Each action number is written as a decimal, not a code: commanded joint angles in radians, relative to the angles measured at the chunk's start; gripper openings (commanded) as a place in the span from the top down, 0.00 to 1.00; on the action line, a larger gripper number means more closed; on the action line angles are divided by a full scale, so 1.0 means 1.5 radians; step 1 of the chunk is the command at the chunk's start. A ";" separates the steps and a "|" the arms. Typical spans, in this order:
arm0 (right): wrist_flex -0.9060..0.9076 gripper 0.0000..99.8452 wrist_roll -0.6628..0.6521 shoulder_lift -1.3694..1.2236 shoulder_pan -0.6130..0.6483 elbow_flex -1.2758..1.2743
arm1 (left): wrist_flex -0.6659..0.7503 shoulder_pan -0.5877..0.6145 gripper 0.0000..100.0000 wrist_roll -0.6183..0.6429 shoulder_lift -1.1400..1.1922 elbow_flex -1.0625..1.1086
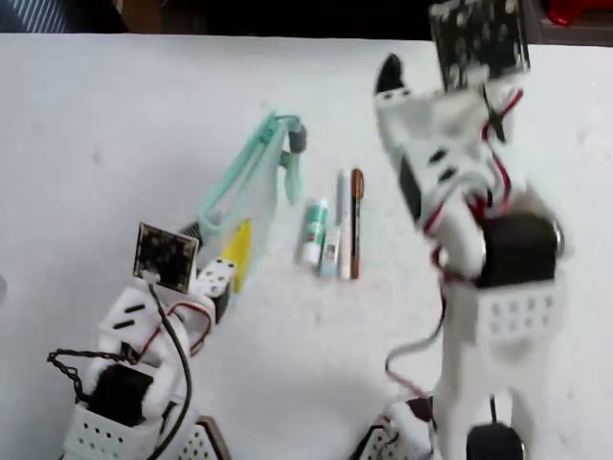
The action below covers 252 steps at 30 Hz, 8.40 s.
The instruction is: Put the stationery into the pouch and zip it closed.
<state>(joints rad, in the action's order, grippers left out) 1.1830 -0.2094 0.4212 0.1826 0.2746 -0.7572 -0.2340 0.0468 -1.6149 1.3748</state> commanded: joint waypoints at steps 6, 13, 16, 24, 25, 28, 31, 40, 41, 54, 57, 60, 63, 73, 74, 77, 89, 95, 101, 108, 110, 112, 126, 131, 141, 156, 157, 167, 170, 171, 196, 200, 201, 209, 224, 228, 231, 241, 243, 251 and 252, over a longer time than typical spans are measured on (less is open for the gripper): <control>0.024 0.81 0.139 -0.208 -0.054 0.002 | -0.004 0.005 0.85 0.005 -0.004 0.002; -0.019 0.81 0.148 -0.435 -0.053 0.040 | -0.004 0.005 0.85 0.005 -0.004 0.002; -0.019 0.81 0.150 -0.524 -0.064 0.088 | -0.004 0.005 0.85 0.005 -0.004 0.002; 0.021 0.81 0.144 -0.648 -0.058 0.191 | -0.004 0.005 0.85 0.005 -0.004 0.000; 0.025 0.81 0.144 -0.652 -0.058 0.199 | -0.004 0.005 0.85 0.005 -0.004 0.000; 0.024 0.81 0.144 -0.666 -0.058 0.203 | -0.004 0.005 0.85 0.005 -0.004 0.000; 0.023 0.81 0.144 -0.696 -0.055 0.206 | -0.005 0.005 0.85 0.005 -0.004 0.001; 0.027 0.81 0.144 -0.727 -0.006 0.205 | -0.005 0.005 0.85 0.005 -0.004 0.002; 0.027 0.81 0.144 -0.726 0.002 0.205 | -0.005 0.005 0.85 0.005 -0.004 0.002; -0.037 0.81 0.144 -0.795 0.012 0.207 | -0.005 0.005 0.85 0.005 -0.004 0.003; -0.036 0.81 0.144 -0.797 0.008 0.209 | -0.005 0.005 0.85 0.005 -0.004 0.003; -0.031 0.81 0.144 -0.798 0.005 0.205 | -0.005 0.005 0.85 0.005 -0.004 0.003; -0.019 0.87 0.144 -0.819 0.007 0.212 | -0.005 0.005 0.85 0.005 -0.004 0.003; -0.005 0.98 0.144 -0.848 -0.014 0.234 | -0.005 0.005 0.85 0.005 -0.004 0.003; -0.005 0.98 0.144 -0.848 -0.014 0.234 | -0.005 0.005 0.85 0.005 -0.004 0.003; -0.004 0.98 0.144 -0.848 -0.014 0.234 | -0.005 0.005 0.85 0.005 -0.004 0.004; -0.004 0.98 0.144 -0.848 -0.014 0.234 | -0.006 0.005 0.85 0.005 -0.004 0.004; -0.004 0.98 0.144 -0.848 -0.014 0.234 | -0.006 0.005 0.85 0.005 -0.004 0.004; -0.004 0.98 0.144 -0.850 -0.014 0.234 | -0.006 0.005 0.85 0.005 -0.004 0.004; -0.004 0.98 0.145 -0.851 -0.014 0.234 | -0.005 0.005 0.85 0.005 -0.004 0.004; -0.004 0.98 0.145 -0.847 -0.014 0.234 | -0.005 0.005 0.85 0.005 -0.004 0.004; -0.004 0.98 0.145 -0.842 -0.014 0.236 | -0.005 0.005 0.85 0.005 -0.004 0.004; 0.309 0.98 0.145 -0.570 -0.052 0.576 | -0.006 0.005 0.85 0.005 -0.004 0.004; 0.358 0.98 0.145 -0.426 -0.047 0.748 | -0.006 0.005 0.85 0.005 -0.004 0.004; 0.358 0.98 0.145 -0.131 0.061 0.781 | -0.008 0.003 0.85 0.005 -0.004 0.004; 0.340 0.98 0.144 0.062 0.131 0.586 | -0.008 0.005 0.85 0.005 -0.004 0.004; 0.339 0.98 0.144 0.061 0.152 0.576 | -0.008 0.005 0.85 0.005 -0.004 0.004; 0.233 0.98 0.150 0.060 0.225 0.512 | -0.009 0.002 0.85 0.005 -0.004 0.004; 0.152 0.98 0.151 0.060 0.241 0.467 | -0.010 0.003 0.84 0.005 -0.004 0.004; 0.129 0.98 0.151 0.061 0.255 0.450 | -0.010 0.004 0.84 0.005 -0.004 0.004; -0.288 0.98 0.146 0.060 0.354 0.026 | -0.010 0.005 0.80 0.009 -0.004 0.004; -0.376 0.98 0.146 0.060 0.328 -0.065 | -0.010 0.005 0.80 0.007 -0.004 0.004; -0.390 0.98 0.146 0.060 0.324 -0.088 | -0.010 0.005 0.80 0.006 -0.004 0.004; -0.393 0.98 0.148 0.075 0.314 -0.195 | -0.009 0.005 0.80 0.006 -0.004 0.004; -0.177 0.84 0.144 0.183 0.387 -0.219 | -0.009 0.005 0.80 0.007 -0.004 0.004; -0.141 0.72 0.144 0.188 0.386 -0.217 | -0.009 0.005 0.80 0.008 -0.004 0.004; -0.135 0.74 0.144 0.199 0.384 -0.206 | -0.009 0.005 0.80 0.008 -0.004 0.004; -0.093 0.77 0.145 0.242 0.281 -0.174 | -0.009 0.005 0.80 0.007 -0.004 0.004; -0.080 0.77 0.150 0.238 0.224 -0.176 | -0.009 0.005 0.80 0.006 -0.004 0.004; -0.012 0.77 0.145 0.238 0.140 -0.177 | -0.009 0.005 0.84 0.005 -0.004 0.004; -0.009 0.77 0.145 0.238 0.136 -0.177 | -0.009 0.005 0.84 0.005 -0.004 0.004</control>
<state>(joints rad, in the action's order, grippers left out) 1.1569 0.0084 0.7664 0.4143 -0.0245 -0.7587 -0.2355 0.0468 -1.6103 1.3840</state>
